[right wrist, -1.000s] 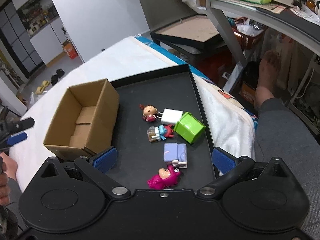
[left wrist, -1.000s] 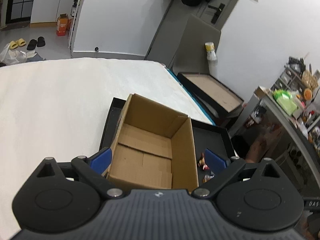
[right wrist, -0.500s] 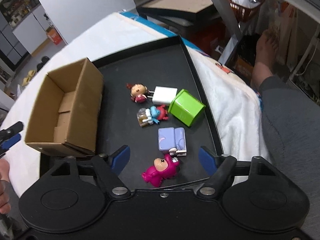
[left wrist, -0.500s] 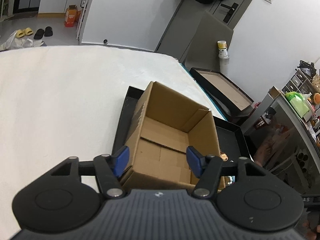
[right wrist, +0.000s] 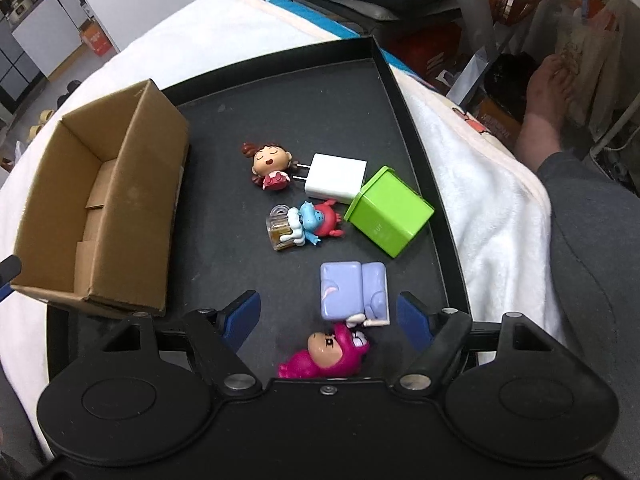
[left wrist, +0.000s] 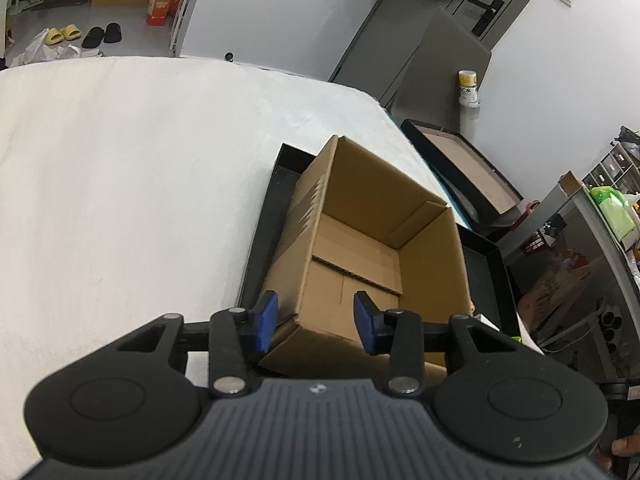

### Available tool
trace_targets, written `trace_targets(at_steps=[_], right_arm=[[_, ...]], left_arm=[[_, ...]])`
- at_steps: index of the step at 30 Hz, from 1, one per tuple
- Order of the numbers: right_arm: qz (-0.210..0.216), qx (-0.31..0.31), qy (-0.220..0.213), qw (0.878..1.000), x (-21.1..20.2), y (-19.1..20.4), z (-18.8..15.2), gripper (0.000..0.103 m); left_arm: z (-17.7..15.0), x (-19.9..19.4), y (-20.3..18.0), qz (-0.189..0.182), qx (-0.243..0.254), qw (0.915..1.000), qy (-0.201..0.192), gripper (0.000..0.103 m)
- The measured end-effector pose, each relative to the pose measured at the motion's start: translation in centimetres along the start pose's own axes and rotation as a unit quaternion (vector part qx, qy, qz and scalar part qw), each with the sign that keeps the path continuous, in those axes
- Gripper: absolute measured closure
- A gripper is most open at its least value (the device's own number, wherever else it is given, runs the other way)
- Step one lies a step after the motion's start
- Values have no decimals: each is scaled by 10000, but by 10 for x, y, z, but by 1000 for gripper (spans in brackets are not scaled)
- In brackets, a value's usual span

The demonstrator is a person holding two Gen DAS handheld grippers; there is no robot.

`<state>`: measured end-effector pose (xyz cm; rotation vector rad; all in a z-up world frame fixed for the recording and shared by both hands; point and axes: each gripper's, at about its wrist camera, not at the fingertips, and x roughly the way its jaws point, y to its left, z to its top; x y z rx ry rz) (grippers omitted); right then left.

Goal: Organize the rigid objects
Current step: 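Close the right gripper on the lavender block figure, then lift the lavender figure with the right gripper and carry it over the box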

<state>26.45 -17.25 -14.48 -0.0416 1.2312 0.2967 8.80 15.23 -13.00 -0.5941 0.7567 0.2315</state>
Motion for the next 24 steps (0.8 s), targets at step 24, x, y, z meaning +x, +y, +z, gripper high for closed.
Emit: trace_targets(at_steps=[24], right_arm=[[-309,1,369,9988,49,-13,3,59]], left_arm=[[-12,5,7,-131,-3,9998,-163,78]])
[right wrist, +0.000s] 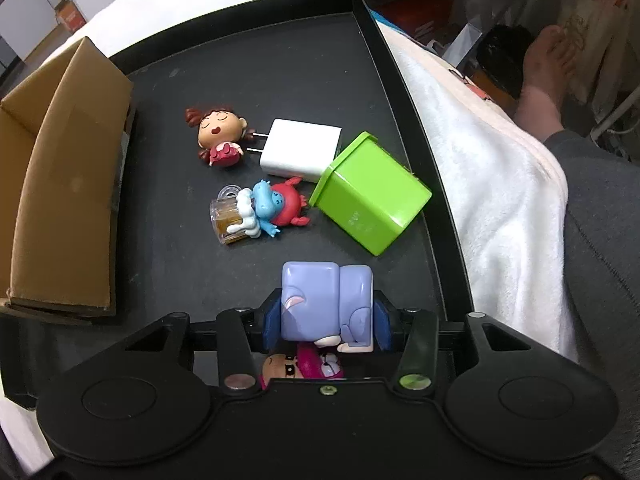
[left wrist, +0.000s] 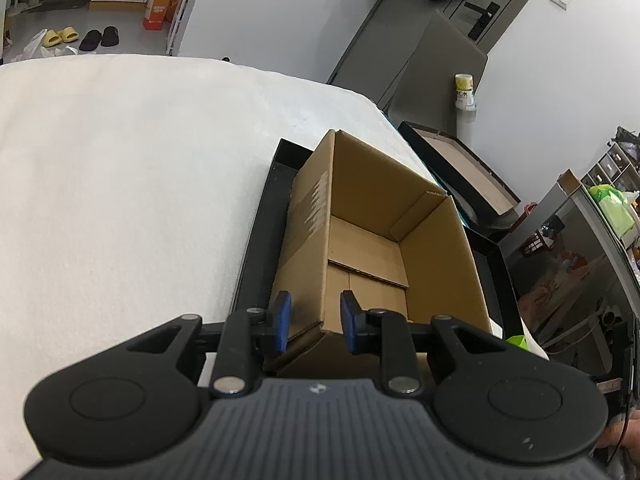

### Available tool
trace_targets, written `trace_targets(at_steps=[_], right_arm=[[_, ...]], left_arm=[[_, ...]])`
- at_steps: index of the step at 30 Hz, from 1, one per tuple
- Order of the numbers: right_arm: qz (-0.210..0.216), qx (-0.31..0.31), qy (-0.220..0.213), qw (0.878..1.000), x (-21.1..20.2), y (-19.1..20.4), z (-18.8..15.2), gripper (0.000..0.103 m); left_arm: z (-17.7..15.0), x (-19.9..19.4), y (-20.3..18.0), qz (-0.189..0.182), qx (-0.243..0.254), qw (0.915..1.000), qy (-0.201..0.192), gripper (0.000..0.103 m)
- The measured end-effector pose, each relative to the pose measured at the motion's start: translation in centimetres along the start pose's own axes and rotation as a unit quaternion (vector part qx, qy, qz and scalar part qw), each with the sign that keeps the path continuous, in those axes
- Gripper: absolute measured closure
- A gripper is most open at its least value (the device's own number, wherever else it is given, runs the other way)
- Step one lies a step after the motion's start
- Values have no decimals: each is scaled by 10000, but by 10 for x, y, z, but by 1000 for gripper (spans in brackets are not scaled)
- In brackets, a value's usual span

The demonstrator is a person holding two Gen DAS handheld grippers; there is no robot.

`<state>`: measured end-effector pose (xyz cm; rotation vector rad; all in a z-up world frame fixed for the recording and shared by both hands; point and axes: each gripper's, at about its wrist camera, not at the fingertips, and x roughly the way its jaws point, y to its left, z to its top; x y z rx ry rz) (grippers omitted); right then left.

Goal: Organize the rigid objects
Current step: 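Lift the lavender figure with the right gripper and carry it over the box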

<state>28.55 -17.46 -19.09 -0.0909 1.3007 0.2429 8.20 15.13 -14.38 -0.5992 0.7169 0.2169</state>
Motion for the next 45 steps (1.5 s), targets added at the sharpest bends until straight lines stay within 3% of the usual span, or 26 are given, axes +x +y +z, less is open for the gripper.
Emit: trace_targets(at_steps=[15,35,45], right_arm=[[179,1,-397,9991,-38,14,15,59],[859,-948,-872,9879,-91,105,61,59],[1106,-1320,-887,9811,-89,152,78,59]], left_arm=[[-1,-1,0,-34,22,10000,-63,85],[1,2,-7,24,211,9998,-63,90],[1,4,-2,-30,189,9998,-83,90]])
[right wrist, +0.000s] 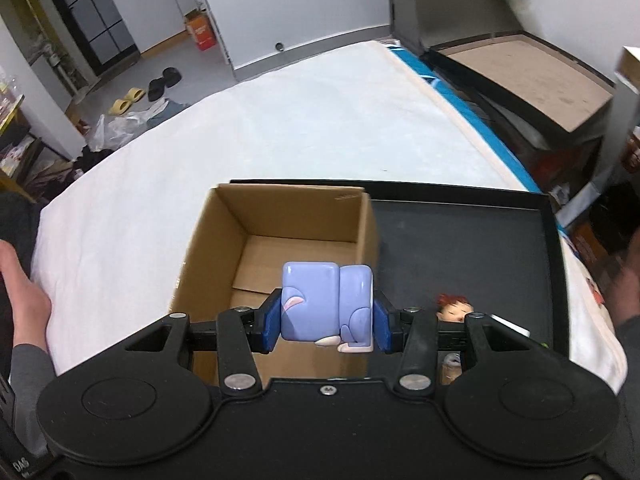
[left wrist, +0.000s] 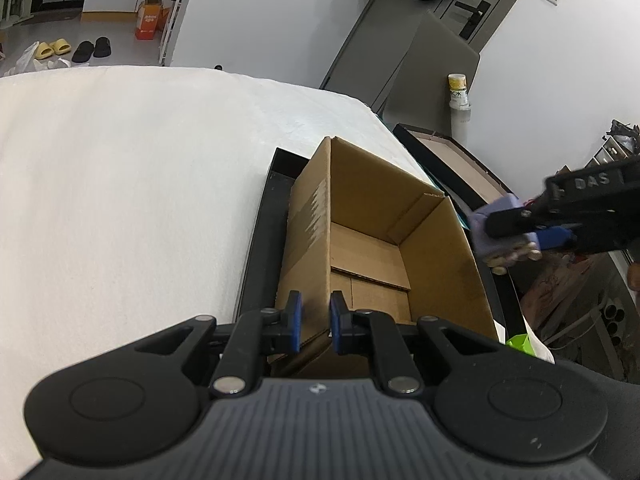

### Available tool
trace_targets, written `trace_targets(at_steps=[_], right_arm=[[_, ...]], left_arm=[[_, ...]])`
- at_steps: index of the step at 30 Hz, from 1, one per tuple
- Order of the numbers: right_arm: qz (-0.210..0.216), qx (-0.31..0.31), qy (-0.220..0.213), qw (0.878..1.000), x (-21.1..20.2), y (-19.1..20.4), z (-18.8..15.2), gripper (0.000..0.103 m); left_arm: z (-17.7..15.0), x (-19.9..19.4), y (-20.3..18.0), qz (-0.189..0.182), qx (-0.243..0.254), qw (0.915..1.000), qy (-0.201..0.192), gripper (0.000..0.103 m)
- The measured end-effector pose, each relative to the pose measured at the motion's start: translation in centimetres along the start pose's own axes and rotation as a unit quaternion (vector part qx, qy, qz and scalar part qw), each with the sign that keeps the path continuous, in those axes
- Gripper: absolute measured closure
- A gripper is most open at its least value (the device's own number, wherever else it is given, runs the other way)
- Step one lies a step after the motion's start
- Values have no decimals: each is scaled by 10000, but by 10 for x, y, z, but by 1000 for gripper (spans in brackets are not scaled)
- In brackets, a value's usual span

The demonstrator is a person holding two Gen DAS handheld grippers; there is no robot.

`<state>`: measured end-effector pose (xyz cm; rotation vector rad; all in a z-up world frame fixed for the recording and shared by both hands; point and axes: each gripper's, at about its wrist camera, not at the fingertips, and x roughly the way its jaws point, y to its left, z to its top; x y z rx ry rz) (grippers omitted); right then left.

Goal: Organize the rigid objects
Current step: 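Lift the lavender figure with the right gripper and carry it over the box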

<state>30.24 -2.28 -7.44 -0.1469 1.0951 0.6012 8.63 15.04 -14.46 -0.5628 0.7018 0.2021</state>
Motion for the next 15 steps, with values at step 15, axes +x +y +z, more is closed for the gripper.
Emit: trace_targets(at_steps=[15], right_arm=[[113,-207,94,9997,46,45,18,59]], left_arm=[[0,1,11,-192,-101,9998,-11,89]])
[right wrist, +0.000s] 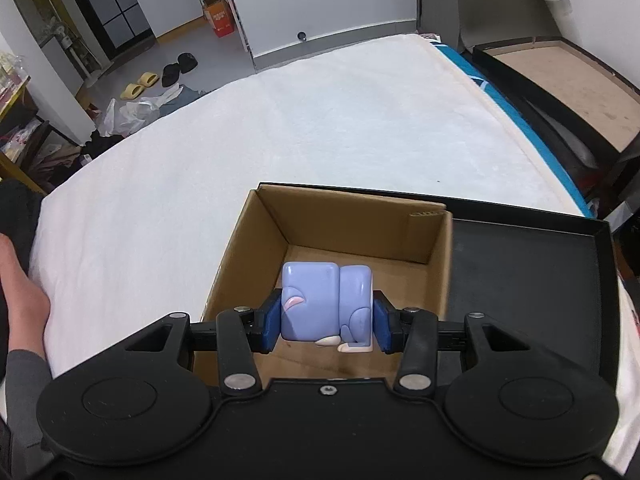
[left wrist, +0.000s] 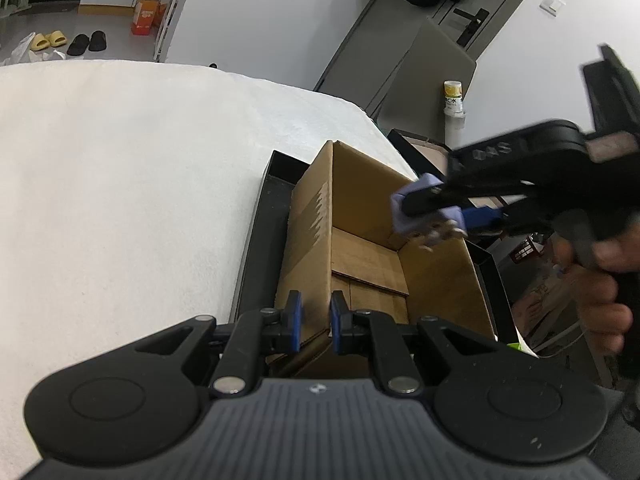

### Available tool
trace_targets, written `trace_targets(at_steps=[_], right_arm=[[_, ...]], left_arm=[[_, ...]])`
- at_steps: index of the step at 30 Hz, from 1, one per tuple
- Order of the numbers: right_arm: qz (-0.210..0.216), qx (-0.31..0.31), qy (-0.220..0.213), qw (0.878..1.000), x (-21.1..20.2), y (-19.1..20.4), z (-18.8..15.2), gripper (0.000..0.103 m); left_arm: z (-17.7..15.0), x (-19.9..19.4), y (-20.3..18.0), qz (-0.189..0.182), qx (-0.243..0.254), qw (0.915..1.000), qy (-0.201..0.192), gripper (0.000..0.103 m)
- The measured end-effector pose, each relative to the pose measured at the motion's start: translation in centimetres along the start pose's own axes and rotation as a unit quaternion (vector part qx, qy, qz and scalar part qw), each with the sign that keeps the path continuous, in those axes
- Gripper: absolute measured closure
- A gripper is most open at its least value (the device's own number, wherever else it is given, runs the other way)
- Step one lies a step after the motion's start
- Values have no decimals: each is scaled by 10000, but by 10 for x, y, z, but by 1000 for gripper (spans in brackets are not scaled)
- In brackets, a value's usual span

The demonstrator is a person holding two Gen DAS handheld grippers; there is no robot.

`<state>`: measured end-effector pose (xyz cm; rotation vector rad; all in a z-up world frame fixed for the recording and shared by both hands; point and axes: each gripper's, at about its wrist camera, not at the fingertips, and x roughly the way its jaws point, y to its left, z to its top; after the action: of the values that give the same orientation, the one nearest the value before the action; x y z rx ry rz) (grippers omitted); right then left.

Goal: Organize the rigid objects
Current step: 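Lift the lavender figure with the right gripper and carry it over the box, then open the right gripper to drop the lavender figure into the box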

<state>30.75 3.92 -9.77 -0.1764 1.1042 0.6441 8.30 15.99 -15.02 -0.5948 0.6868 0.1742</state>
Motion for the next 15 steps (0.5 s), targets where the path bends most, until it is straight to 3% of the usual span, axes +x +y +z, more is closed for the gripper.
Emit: trace_targets(at_steps=[15], right_arm=[[-149,-443,179,9987,44,22,9,59]], left_arm=[[3,1,0,-27,21,10000,9,89]])
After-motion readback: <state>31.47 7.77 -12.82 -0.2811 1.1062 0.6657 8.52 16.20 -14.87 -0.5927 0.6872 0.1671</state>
